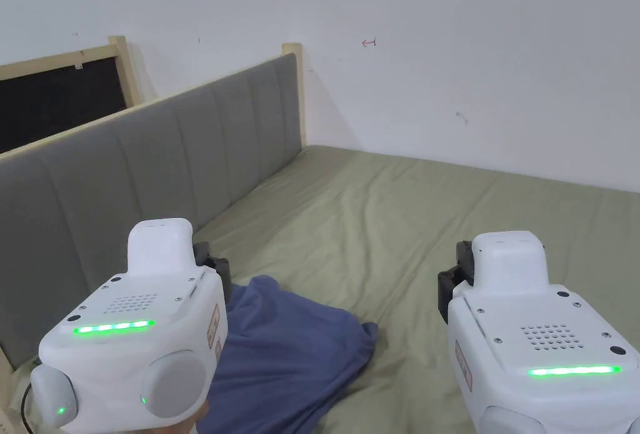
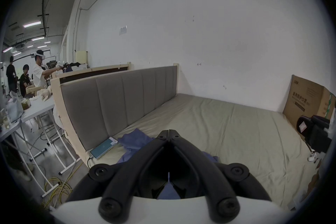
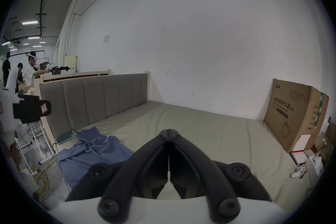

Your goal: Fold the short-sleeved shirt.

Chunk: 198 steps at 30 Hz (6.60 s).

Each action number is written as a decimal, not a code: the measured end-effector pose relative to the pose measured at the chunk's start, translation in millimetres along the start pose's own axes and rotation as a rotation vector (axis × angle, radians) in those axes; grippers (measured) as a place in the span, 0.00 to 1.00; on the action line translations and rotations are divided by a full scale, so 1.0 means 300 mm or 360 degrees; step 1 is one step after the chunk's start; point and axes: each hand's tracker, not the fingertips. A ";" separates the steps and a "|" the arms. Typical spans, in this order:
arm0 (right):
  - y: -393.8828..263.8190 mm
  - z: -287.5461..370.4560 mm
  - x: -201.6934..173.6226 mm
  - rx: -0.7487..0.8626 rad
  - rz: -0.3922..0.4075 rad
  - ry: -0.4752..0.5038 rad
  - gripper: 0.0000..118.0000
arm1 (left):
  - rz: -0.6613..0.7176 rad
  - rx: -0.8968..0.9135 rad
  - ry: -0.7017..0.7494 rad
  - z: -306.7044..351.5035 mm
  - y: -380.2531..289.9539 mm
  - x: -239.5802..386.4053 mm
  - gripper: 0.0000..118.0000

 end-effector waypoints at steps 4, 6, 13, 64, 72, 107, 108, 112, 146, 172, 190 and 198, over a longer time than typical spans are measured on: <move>-0.025 -0.043 0.007 -0.0061 -0.0049 0.0014 0.00 | 0.0056 -0.0222 -0.0063 -0.172 -0.073 -0.009 0.00; -0.046 -0.064 0.014 -0.0095 -0.0051 0.0011 0.00 | 0.0032 -0.0437 -0.0076 -0.297 -0.132 -0.008 0.00; -0.144 -0.166 0.058 -0.0265 -0.0040 -0.0041 0.00 | 0.0219 -0.0990 -0.0232 -0.606 -0.368 -0.004 0.86; -0.208 0.002 0.504 -0.0415 -0.0356 -0.0483 0.00 | 0.0100 -0.0767 -0.1115 -0.550 0.099 0.752 0.03; -0.154 0.265 0.769 -0.0251 -0.0449 -0.0868 0.00 | 0.0024 -0.0722 -0.1754 -0.218 0.111 1.193 0.03; -0.391 0.237 0.814 -0.0618 -0.0546 -0.0815 0.00 | -0.0381 -0.1261 -0.1110 -0.354 -0.524 0.885 0.00; -0.397 0.224 0.810 -0.0629 -0.0540 -0.0806 0.00 | -0.0357 -0.1228 -0.1058 -0.395 -0.496 0.866 0.00; -0.420 0.173 0.806 -0.0675 -0.0523 -0.0784 0.00 | -0.0288 -0.1195 -0.0954 -0.586 -0.393 0.825 0.54; -0.719 -0.405 1.459 -0.1536 -0.0766 -0.0530 0.79 | -0.0406 -0.1128 -0.0745 -0.712 -0.416 0.719 0.07; 0.024 -0.074 1.455 -0.0911 -0.0638 -0.0595 0.01 | -0.0320 -0.0663 -0.0634 -0.545 0.165 0.590 0.07; 0.792 0.024 1.442 -0.0261 -0.0678 -0.0677 0.01 | -0.0278 -0.0169 -0.0543 -0.494 0.833 0.728 0.07; 1.068 -0.117 1.503 -0.0040 -0.0690 -0.0707 0.01 | -0.0184 0.0001 -0.0538 -0.673 1.081 0.818 0.07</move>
